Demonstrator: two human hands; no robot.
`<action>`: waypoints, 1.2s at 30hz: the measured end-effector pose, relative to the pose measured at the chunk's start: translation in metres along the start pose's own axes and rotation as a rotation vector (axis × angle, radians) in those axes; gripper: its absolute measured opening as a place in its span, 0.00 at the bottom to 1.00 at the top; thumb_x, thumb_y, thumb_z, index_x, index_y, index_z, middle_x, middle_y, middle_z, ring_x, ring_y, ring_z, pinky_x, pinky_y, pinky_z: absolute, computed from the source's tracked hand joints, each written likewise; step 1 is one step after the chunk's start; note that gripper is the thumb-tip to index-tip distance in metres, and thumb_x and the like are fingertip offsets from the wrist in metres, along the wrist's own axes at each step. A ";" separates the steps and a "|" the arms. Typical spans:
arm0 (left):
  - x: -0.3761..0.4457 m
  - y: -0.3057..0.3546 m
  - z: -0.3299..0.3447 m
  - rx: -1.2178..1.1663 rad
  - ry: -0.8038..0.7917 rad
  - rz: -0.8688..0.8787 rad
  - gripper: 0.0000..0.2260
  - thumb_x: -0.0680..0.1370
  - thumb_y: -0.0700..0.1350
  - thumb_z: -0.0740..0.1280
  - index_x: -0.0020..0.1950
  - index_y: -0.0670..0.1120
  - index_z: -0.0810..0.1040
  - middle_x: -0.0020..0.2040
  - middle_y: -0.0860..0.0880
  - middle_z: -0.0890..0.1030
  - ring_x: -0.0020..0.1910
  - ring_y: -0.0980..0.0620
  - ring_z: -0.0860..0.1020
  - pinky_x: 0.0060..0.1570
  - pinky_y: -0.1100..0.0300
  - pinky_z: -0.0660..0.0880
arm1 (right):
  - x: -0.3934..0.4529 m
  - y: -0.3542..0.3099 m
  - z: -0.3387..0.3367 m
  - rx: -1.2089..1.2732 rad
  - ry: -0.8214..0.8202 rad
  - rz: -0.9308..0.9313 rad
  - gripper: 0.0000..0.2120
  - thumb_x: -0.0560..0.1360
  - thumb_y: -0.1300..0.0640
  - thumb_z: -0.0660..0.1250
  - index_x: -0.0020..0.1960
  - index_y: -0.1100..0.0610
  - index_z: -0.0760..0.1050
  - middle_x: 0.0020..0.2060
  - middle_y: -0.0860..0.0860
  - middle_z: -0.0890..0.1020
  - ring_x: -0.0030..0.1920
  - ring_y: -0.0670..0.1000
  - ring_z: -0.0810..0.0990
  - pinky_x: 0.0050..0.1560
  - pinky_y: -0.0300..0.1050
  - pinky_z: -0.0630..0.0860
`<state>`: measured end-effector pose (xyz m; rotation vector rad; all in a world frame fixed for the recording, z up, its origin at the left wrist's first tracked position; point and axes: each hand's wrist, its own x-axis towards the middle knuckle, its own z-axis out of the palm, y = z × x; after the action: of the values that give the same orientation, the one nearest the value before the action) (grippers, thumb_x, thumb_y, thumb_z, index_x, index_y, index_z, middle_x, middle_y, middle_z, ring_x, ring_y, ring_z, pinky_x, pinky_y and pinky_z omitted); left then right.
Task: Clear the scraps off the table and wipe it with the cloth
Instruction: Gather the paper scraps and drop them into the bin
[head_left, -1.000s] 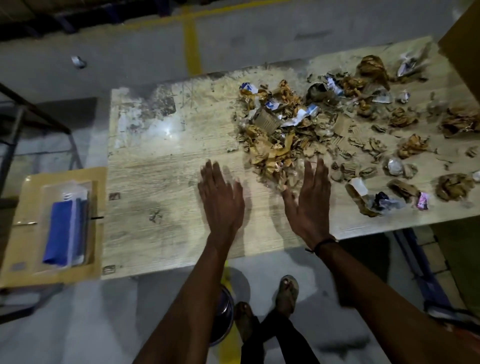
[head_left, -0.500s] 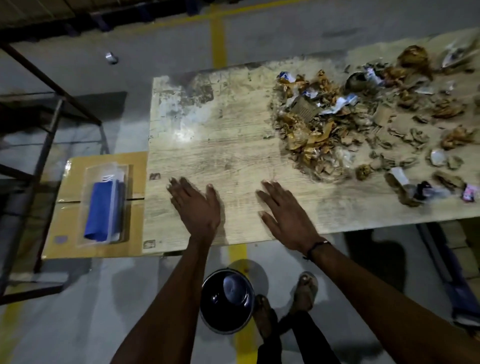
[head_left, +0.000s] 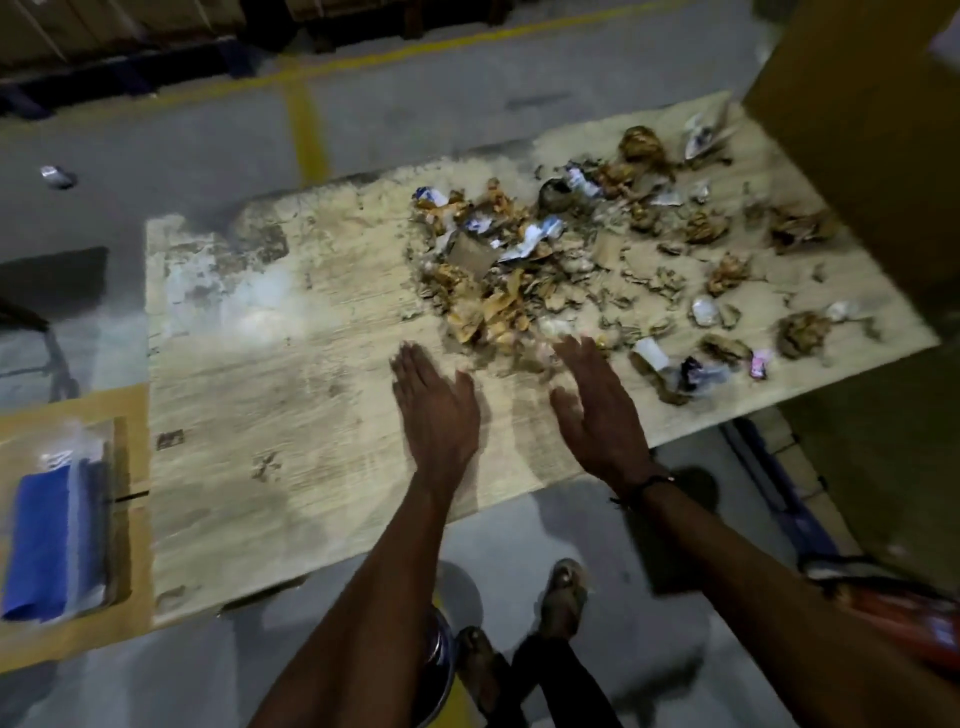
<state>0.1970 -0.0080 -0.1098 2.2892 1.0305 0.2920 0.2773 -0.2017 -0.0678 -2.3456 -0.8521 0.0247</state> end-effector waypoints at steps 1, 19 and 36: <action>0.003 0.002 0.002 -0.006 0.013 -0.010 0.40 0.82 0.64 0.46 0.85 0.36 0.50 0.85 0.38 0.53 0.85 0.40 0.51 0.82 0.49 0.47 | 0.000 0.010 -0.008 0.009 0.086 0.073 0.25 0.85 0.50 0.59 0.80 0.56 0.67 0.80 0.53 0.67 0.83 0.53 0.60 0.80 0.47 0.59; 0.028 0.075 0.050 0.084 0.174 0.008 0.34 0.85 0.63 0.55 0.81 0.38 0.61 0.80 0.37 0.65 0.80 0.39 0.62 0.80 0.43 0.58 | 0.071 0.031 0.004 0.220 0.235 0.378 0.21 0.85 0.60 0.59 0.77 0.57 0.70 0.78 0.52 0.69 0.80 0.52 0.64 0.78 0.36 0.58; 0.031 0.083 0.050 0.039 0.162 -0.025 0.35 0.84 0.62 0.58 0.82 0.39 0.61 0.81 0.38 0.64 0.80 0.40 0.62 0.80 0.43 0.58 | 0.079 0.059 0.010 0.246 0.280 0.471 0.21 0.86 0.48 0.56 0.77 0.52 0.68 0.82 0.48 0.56 0.82 0.59 0.56 0.74 0.67 0.67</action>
<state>0.2896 -0.0495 -0.1000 2.3153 1.1535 0.4574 0.3714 -0.1850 -0.0945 -2.1956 -0.1421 -0.0032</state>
